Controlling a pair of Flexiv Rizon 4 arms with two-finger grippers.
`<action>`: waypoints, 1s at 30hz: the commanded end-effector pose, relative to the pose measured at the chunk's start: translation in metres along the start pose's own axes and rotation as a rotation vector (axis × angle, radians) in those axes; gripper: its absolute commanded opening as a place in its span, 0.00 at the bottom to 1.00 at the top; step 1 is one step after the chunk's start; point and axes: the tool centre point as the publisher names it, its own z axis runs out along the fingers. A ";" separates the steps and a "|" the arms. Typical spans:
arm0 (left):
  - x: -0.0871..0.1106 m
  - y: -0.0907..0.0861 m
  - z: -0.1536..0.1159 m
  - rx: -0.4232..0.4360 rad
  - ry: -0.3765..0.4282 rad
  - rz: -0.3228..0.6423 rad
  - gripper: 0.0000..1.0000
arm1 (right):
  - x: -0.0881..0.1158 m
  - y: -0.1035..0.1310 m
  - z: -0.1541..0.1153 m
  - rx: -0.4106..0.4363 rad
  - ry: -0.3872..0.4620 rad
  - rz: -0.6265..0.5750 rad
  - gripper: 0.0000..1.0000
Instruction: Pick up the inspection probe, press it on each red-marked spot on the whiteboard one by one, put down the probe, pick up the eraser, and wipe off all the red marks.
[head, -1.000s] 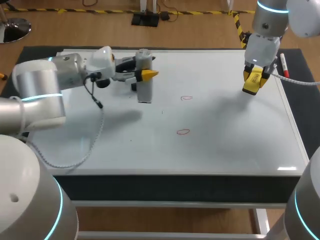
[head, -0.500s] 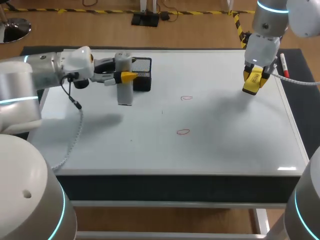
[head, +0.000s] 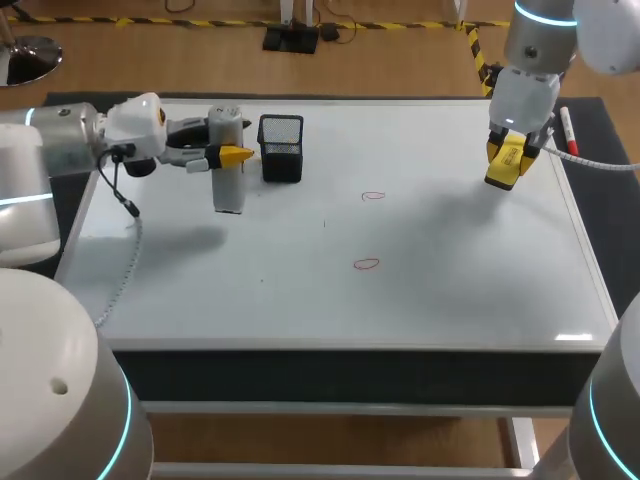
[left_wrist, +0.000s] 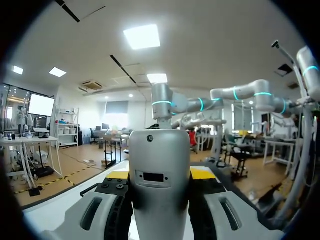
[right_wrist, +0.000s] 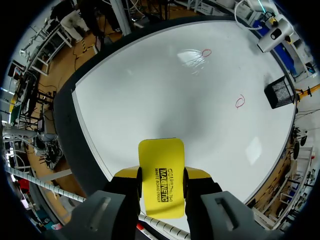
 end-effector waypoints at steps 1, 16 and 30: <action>0.004 -0.004 -0.003 -0.004 -0.007 0.000 0.00 | 0.000 -0.001 -0.001 0.001 0.003 -0.002 0.00; 0.004 -0.004 -0.003 -0.004 -0.007 0.000 0.00 | -0.045 0.063 -0.007 0.076 0.023 -0.202 0.00; 0.004 -0.004 -0.003 -0.004 -0.007 0.000 0.00 | -0.111 0.139 0.016 0.002 0.005 -0.432 0.00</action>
